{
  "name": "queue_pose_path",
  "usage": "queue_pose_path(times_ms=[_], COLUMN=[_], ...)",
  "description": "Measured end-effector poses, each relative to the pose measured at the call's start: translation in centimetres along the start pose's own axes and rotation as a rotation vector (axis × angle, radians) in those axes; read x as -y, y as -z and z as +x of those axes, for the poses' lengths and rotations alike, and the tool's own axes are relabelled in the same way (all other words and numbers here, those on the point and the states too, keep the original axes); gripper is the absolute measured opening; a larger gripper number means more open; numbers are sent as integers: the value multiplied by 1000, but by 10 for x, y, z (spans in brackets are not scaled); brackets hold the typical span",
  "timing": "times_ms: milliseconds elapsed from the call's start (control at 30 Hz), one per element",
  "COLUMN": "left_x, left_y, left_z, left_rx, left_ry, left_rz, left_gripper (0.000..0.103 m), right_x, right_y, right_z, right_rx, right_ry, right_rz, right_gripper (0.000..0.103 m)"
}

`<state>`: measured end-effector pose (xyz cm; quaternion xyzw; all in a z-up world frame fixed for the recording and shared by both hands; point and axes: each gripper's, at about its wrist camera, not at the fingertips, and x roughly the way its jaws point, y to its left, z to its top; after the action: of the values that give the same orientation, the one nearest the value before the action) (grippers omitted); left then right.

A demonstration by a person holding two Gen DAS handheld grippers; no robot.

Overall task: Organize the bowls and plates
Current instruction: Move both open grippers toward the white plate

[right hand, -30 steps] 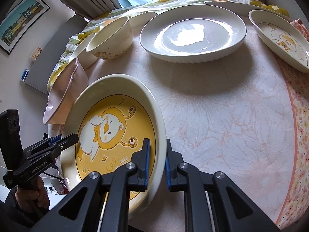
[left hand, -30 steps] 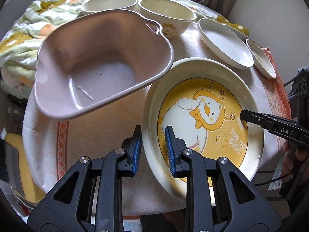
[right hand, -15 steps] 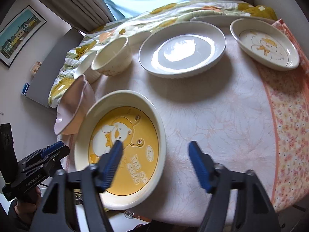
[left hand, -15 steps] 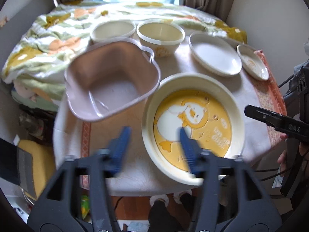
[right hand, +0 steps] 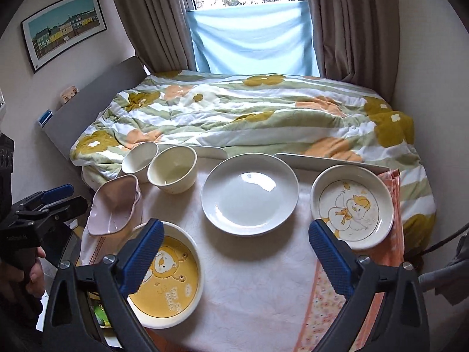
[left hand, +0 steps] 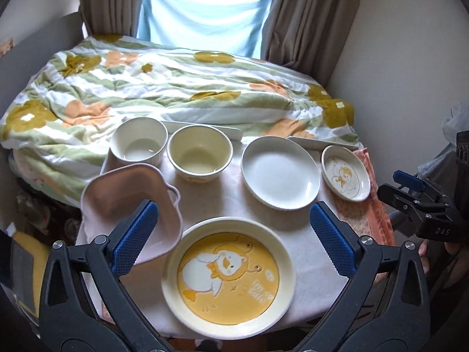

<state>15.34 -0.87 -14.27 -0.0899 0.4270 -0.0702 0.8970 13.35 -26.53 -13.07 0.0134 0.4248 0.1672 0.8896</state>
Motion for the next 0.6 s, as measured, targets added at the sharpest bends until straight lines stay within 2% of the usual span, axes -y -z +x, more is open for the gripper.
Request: queue_pose_path(times_ms=[133,267,333,467,500,600], left_x=[23,43,53,50,49,42], left_y=[-11,-17,-19,-13,-11,-5], left_z=[21,47,69,121,133,167], left_rx=[4,8,-14,-110,-128,-188], left_ry=[-32,-63,-64,-59,-70,-88], left_rz=[-77,-177,-220,-339,-355,-390], left_gripper=[103,103,103,103,103,96], right_x=[32,70,87,108,111,115], right_y=[-29,-55,-67,-79,-79,-74], right_z=[6,33,53,107,122,166], right_rx=[10,-50,-88,-194,-225,-313], right_ry=[0,-63,-103,-169,-189,-246], right_rz=[-83,-145,-172,-233,-245,-271], right_gripper=[99,99,99,98,96,80])
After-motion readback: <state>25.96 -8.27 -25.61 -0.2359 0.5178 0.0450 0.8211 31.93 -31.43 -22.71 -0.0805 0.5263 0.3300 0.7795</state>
